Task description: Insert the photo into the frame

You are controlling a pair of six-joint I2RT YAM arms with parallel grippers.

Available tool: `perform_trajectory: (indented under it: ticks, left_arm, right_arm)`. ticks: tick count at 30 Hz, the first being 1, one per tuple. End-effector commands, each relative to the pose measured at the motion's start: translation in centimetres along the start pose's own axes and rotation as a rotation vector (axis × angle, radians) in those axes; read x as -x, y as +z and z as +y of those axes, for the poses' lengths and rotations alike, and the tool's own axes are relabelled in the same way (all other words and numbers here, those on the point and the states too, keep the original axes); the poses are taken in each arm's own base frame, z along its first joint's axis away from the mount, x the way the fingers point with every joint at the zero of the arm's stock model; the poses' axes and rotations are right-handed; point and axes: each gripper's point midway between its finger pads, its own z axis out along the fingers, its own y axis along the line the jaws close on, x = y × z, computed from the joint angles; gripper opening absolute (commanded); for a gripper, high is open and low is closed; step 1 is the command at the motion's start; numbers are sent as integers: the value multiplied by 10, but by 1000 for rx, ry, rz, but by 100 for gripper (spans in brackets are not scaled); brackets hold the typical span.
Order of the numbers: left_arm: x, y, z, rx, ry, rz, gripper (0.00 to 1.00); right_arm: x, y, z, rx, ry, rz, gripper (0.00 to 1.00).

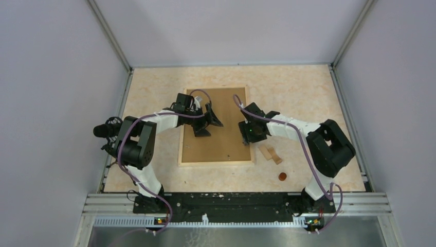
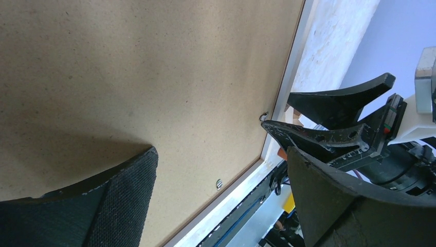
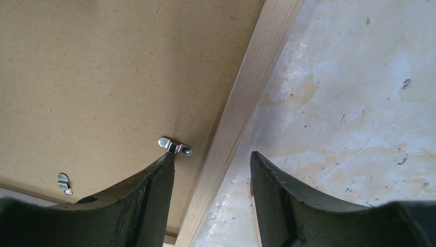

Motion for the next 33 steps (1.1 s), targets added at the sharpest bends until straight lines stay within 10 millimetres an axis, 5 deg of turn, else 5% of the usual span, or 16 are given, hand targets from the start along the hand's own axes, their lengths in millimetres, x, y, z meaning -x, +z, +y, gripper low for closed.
perform_trajectory:
  ticks: [1, 13, 26, 33]
  left_arm:
    - [2, 3, 11, 48, 1, -13, 99]
    - [4, 0, 8, 46, 14, -24, 98]
    - [9, -6, 3, 53, 45, -52, 99]
    - [49, -53, -16, 230, 267, -246, 98]
  right_arm:
    - [10, 7, -1, -43, -3, -25, 54]
    - [10, 15, -9, -135, 109, -47, 52]
    - [-3, 13, -12, -170, 360, -68, 9]
    - [6, 11, -5, -121, 347, -104, 10]
